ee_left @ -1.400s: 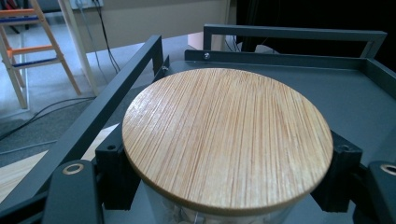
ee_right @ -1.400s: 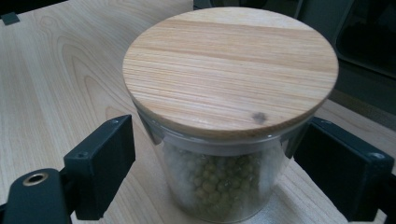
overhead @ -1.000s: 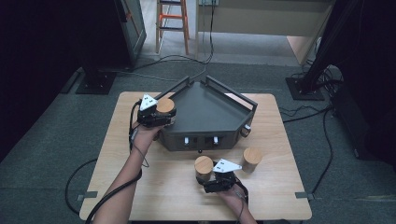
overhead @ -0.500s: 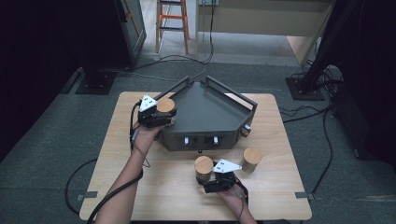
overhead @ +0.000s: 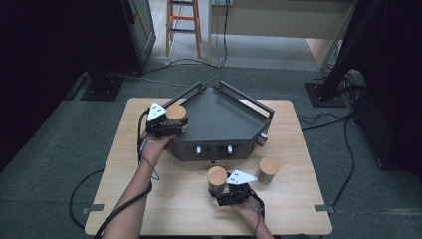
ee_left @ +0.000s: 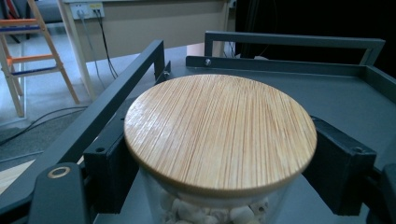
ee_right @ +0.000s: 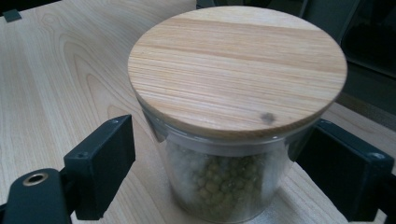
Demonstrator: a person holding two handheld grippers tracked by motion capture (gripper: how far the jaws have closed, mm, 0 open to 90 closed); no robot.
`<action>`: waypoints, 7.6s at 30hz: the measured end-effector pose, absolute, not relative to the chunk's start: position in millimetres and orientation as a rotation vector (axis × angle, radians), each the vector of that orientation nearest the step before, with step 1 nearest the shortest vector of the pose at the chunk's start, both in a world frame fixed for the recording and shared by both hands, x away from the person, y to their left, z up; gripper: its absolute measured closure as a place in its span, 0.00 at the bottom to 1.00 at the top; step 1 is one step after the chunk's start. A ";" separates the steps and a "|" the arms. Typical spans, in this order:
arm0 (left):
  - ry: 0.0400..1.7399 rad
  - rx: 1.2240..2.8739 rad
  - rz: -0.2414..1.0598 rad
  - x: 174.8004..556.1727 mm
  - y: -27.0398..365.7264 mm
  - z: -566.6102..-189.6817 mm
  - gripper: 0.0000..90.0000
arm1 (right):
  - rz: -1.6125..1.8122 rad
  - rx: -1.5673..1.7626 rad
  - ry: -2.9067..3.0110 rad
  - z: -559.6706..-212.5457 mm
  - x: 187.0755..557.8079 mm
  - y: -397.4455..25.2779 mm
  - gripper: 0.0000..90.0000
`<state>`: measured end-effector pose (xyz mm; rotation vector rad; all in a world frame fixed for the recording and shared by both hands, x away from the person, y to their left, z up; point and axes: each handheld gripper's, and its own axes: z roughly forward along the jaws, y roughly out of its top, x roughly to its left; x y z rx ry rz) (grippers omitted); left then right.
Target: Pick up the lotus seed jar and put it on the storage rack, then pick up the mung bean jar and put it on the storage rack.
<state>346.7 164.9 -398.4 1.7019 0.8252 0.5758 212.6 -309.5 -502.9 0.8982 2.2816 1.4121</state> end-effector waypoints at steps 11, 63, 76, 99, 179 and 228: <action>0.832 1.697 0.584 334.5 178.0 -401.3 0.11 | 1.409 0.892 2.283 -502.9 212.6 -309.1 0.14; 0.818 1.750 0.684 263.8 200.4 -412.0 0.11 | 1.415 0.894 2.294 -502.6 214.5 -310.0 0.14; 0.822 1.749 0.708 246.3 203.8 -420.7 0.11 | 1.399 0.889 2.292 -502.0 213.2 -307.9 0.14; 0.836 1.740 0.681 220.8 208.7 -442.6 0.11 | 1.373 0.885 2.289 -500.9 211.6 -304.6 0.14; 0.863 1.779 0.662 183.5 209.9 -512.5 0.11 | 1.262 0.887 2.296 -494.9 207.5 -287.1 0.12; 0.854 1.803 0.654 186.1 205.7 -513.8 0.11 | 1.265 0.941 2.229 -494.4 199.8 -286.5 0.28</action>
